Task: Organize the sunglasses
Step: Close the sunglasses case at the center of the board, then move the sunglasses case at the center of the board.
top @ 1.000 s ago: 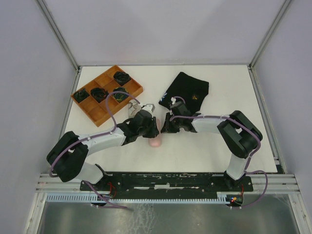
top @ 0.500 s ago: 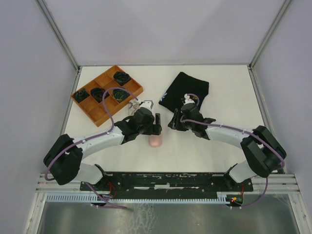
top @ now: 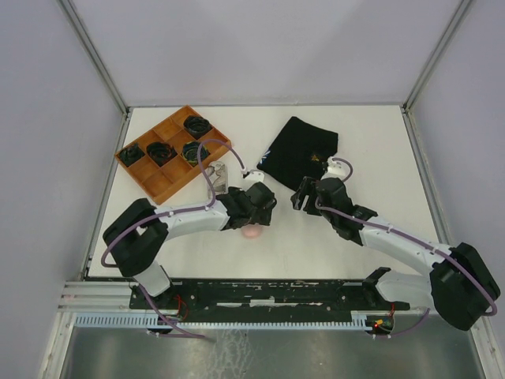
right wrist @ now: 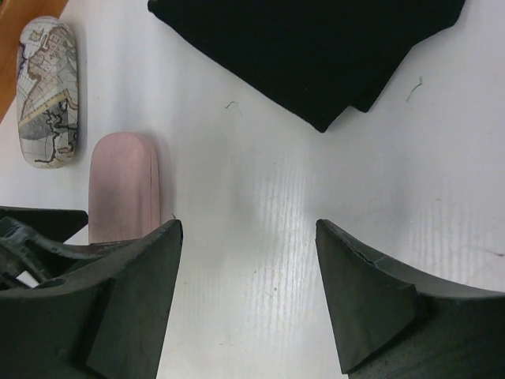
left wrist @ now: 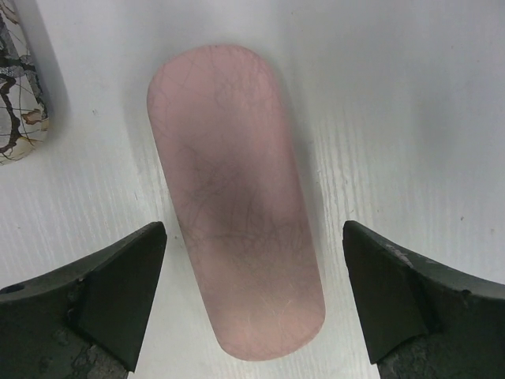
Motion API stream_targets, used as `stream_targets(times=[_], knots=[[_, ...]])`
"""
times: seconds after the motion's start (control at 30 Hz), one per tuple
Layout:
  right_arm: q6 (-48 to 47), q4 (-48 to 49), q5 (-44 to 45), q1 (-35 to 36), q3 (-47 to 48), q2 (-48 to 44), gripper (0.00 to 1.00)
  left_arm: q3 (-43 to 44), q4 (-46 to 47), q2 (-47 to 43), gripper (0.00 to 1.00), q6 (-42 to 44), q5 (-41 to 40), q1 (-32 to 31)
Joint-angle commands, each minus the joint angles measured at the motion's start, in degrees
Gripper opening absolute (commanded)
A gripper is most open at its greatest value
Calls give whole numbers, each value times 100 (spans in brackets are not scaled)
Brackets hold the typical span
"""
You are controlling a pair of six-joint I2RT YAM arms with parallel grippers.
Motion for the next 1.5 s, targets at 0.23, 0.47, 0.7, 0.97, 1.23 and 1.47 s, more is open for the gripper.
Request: stream_targets(times=[0.23, 0.47, 0.7, 0.97, 1.23, 1.47], knots=[[-261, -166, 488, -76, -49, -380, 76, 515, -230, 586, 73, -255, -561, -152], [-318, -154, 445, -87, 9, -386, 76, 779, -320, 534, 51, -61, -996, -85], [-416, -251, 439, -91, 28, -409, 76, 1293, 29, 693, 49, 375, -877, 617], [-482, -383, 378, -110, 78, -424, 76, 1664, 684, 1112, 49, 987, -174, 1301], [-484, -446, 397, -147, 69, -482, 76, 1850, 805, 1558, 49, 1158, 40, 1582], [-479, -495, 352, -157, 77, -470, 76, 1904, 934, 1770, 56, 1245, 162, 1636]])
